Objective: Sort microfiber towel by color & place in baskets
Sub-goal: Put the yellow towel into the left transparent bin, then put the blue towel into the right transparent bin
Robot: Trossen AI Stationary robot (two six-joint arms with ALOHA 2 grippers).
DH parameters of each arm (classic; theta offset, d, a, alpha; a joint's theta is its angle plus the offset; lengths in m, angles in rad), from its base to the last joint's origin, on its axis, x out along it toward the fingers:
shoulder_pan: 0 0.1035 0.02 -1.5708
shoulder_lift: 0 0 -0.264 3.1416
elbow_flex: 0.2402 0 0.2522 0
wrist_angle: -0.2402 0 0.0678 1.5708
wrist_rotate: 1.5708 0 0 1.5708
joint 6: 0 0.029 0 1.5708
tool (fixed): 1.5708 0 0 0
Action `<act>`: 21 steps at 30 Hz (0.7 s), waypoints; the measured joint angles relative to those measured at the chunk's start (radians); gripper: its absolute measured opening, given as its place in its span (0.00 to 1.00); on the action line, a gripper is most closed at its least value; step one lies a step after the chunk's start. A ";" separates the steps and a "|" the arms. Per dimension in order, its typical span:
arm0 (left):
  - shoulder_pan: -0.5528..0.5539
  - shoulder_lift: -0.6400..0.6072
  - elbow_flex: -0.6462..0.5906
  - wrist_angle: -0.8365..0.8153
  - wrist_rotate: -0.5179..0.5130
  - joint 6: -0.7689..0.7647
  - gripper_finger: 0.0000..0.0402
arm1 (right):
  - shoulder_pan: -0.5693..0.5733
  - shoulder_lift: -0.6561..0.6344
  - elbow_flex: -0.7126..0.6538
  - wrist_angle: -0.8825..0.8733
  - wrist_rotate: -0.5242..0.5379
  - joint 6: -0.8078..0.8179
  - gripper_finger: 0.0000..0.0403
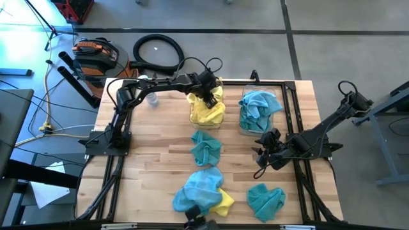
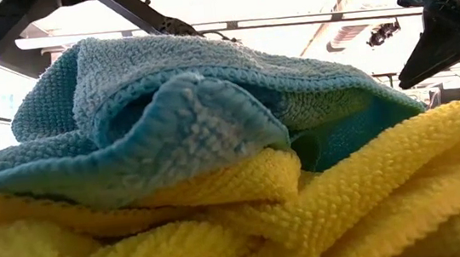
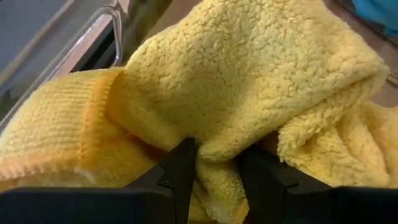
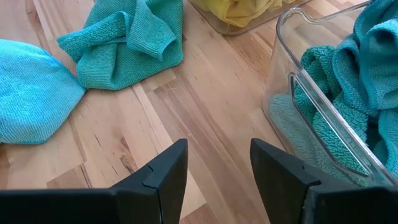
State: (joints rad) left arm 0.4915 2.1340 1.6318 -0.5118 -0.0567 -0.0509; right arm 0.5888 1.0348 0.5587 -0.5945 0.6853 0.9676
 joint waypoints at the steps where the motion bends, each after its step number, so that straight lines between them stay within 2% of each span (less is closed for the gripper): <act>1: 0.000 -0.003 0.000 -0.002 0.000 0.000 0.28 | 0.000 0.000 0.000 0.000 0.000 0.000 0.43; 8: -0.001 -0.063 0.000 -0.019 -0.004 0.003 0.28 | 0.000 0.000 0.000 0.000 0.000 0.000 0.43; 15: -0.025 -0.177 -0.001 -0.016 -0.016 0.028 0.28 | 0.000 0.000 0.000 0.000 0.000 0.000 0.43; 18: -0.068 -0.226 -0.001 -0.048 -0.017 0.038 0.28 | 0.000 0.000 0.000 0.000 0.000 0.000 0.43; 21: -0.162 -0.269 -0.001 -0.109 -0.037 0.061 0.28 | 0.000 0.000 0.000 0.000 0.000 0.000 0.43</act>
State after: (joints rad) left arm 0.3290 1.8649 1.6312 -0.6206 -0.0938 0.0097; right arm 0.5889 1.0348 0.5587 -0.5944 0.6854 0.9680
